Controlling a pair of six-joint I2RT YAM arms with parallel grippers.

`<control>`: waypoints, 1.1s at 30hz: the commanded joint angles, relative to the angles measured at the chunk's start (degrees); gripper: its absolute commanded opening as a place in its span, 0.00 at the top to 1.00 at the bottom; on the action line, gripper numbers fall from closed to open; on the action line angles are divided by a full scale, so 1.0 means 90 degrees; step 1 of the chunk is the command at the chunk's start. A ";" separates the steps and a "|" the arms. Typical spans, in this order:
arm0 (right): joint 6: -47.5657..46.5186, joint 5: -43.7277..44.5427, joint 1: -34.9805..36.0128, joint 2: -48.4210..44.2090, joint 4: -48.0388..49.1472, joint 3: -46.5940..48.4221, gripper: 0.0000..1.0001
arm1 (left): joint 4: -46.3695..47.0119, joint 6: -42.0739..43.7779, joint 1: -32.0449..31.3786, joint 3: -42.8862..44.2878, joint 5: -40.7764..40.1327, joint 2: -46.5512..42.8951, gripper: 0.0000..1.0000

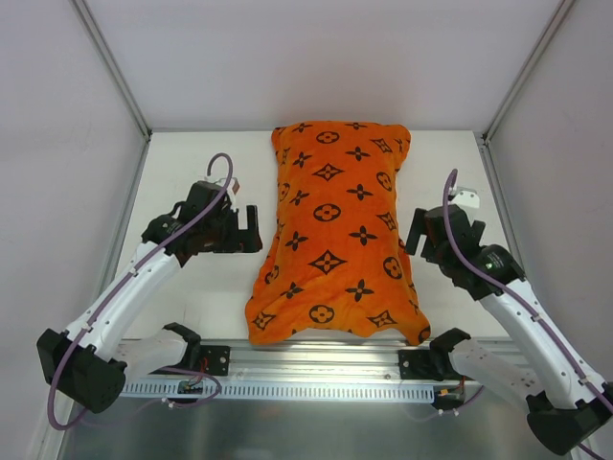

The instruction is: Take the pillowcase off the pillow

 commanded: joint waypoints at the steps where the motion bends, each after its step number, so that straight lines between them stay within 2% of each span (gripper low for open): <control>1: -0.0409 -0.0891 0.0017 -0.0197 0.0538 -0.0048 0.04 | 0.0203 -0.0114 -0.0159 0.0145 0.0865 0.0183 0.01; 5: -0.0654 -0.2051 0.0046 -0.0207 0.0968 -0.0117 0.04 | 0.0487 -0.0504 -0.0900 0.0126 0.1461 0.0223 0.01; 6: -0.0712 -0.2258 0.0075 -0.0187 0.0959 -0.0117 0.04 | 0.0526 -0.0534 -0.1318 0.0077 0.1520 0.0155 0.01; 10: -0.0567 -0.3244 0.0387 -0.0275 0.0929 -0.0380 0.04 | 0.0517 -0.0884 -0.2082 -0.0274 0.1530 -0.0187 0.01; 15: -0.0040 -0.3461 0.0768 -0.0480 0.1211 -0.1239 0.04 | 0.0712 -0.1305 -0.2523 -0.1113 0.1570 -0.0422 0.02; 17: 0.0175 -0.3500 0.0934 -0.0422 0.1388 -0.1570 0.04 | 0.0935 -0.1432 -0.2620 -0.1397 0.1569 -0.0257 0.09; 19: 0.0302 -0.3481 0.1080 -0.0199 0.1603 -0.1669 0.03 | 0.1141 -0.1539 -0.2650 -0.1534 0.1569 -0.0139 0.21; 20: 0.0371 -0.3461 0.1120 -0.0091 0.1652 -0.1670 0.09 | 0.1238 -0.1569 -0.2660 -0.1535 0.1598 -0.0032 0.39; 22: 0.0332 -0.3345 0.1285 0.0134 0.1633 -0.1417 0.39 | 0.1444 -0.1589 -0.2660 -0.1380 0.1599 0.0027 0.64; 23: 0.0294 -0.3238 0.1344 0.0309 0.1613 -0.1261 0.78 | 0.1454 -0.1550 -0.2660 -0.1291 0.1492 0.0056 0.85; 24: 0.0206 -0.3101 0.1413 0.0388 0.1507 -0.0892 0.96 | 0.1435 -0.1443 -0.2650 -0.1194 0.1385 0.0037 0.94; 25: 0.0157 -0.2858 0.1491 0.0515 0.1438 -0.0666 0.99 | 0.1406 -0.1404 -0.2631 -0.0980 0.1287 -0.0001 1.00; 29: -0.0321 -0.2544 0.1628 0.0682 0.1301 0.0545 0.99 | 0.1084 -0.1228 -0.2407 -0.0306 0.0701 -0.0381 1.00; 32: -0.0692 -0.2475 0.1735 0.0760 0.1476 0.1492 0.99 | 0.0625 -0.1101 -0.1900 0.0388 0.0126 -0.0558 1.00; 33: -0.0809 -0.2504 0.1813 0.0808 0.1525 0.1717 0.99 | 0.0431 -0.1072 -0.1434 0.0670 0.0047 -0.0568 1.00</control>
